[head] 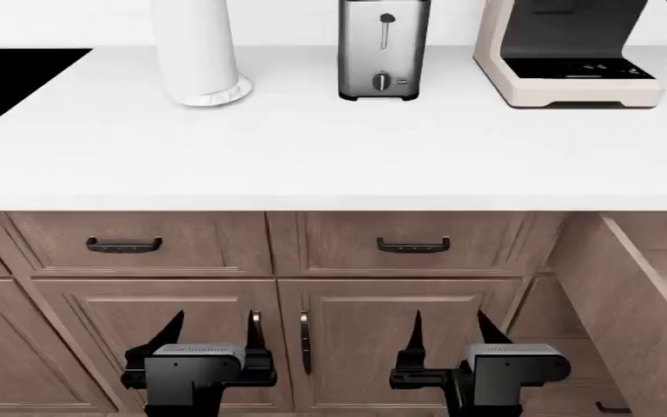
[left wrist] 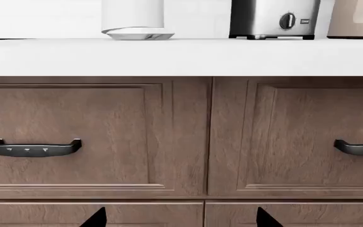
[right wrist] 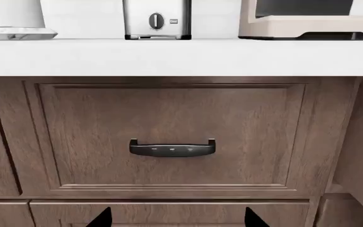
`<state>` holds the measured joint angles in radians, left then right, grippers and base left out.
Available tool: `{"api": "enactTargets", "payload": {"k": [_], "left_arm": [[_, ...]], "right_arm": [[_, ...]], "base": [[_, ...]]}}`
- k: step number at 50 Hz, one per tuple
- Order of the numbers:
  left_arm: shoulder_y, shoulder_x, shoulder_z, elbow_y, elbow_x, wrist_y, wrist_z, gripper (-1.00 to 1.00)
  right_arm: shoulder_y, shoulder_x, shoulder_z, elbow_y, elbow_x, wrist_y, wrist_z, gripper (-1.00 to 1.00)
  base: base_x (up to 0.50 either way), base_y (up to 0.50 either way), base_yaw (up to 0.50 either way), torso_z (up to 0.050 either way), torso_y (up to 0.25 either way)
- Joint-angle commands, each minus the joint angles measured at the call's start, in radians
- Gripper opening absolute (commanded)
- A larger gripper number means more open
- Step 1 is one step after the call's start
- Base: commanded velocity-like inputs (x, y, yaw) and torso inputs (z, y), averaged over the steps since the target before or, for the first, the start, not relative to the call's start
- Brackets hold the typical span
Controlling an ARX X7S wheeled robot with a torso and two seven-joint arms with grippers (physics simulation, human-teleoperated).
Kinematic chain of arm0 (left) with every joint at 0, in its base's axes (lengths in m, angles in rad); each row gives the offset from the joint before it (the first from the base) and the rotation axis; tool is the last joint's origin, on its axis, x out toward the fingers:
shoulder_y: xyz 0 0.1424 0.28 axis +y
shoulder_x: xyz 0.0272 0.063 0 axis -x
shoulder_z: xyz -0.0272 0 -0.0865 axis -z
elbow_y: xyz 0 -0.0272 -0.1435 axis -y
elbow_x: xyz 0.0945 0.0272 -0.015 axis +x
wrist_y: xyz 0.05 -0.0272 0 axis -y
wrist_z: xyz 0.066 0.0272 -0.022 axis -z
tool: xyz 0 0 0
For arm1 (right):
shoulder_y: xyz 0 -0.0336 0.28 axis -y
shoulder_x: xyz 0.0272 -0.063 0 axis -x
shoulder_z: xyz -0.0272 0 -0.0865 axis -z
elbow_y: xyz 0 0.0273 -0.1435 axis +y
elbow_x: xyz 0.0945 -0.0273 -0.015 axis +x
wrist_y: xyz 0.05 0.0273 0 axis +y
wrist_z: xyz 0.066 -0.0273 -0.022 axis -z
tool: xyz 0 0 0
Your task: Close the right drawer.
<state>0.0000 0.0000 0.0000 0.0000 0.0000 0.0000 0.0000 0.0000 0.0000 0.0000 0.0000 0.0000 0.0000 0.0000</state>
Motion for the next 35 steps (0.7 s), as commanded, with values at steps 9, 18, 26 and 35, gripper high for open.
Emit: {"api": "enactTargets", "payload": {"k": [9, 18, 26, 35], "left_arm": [[0.001, -0.043, 0.056, -0.007, -0.022, 0.006, -0.049, 1.00], [0.011, -0.079, 0.108, 0.006, 0.018, 0.027, -0.061, 1.00], [0.040, -0.142, 0.082, 0.329, 0.011, -0.247, -0.045, 1.00], [-0.251, -0.130, 0.026, 0.959, -0.079, -1.146, -0.065, 1.00]], "right_arm": [[0.016, 0.040, -0.054, 0.031, 0.021, 0.026, 0.057, 1.00], [0.009, 0.055, -0.059, -0.033, 0.073, 0.084, 0.063, 1.00], [-0.027, 0.083, -0.076, -0.201, 0.045, 0.254, 0.108, 1.00], [0.054, 0.113, 0.014, -0.774, 0.157, 0.867, 0.155, 1.00]], "base": [[0.00, 0.00, 0.00, 0.000, 0.000], [0.00, 0.00, 0.00, 0.000, 0.000], [0.00, 0.00, 0.00, 0.000, 0.000], [0.00, 0.00, 0.00, 0.000, 0.000]]}}
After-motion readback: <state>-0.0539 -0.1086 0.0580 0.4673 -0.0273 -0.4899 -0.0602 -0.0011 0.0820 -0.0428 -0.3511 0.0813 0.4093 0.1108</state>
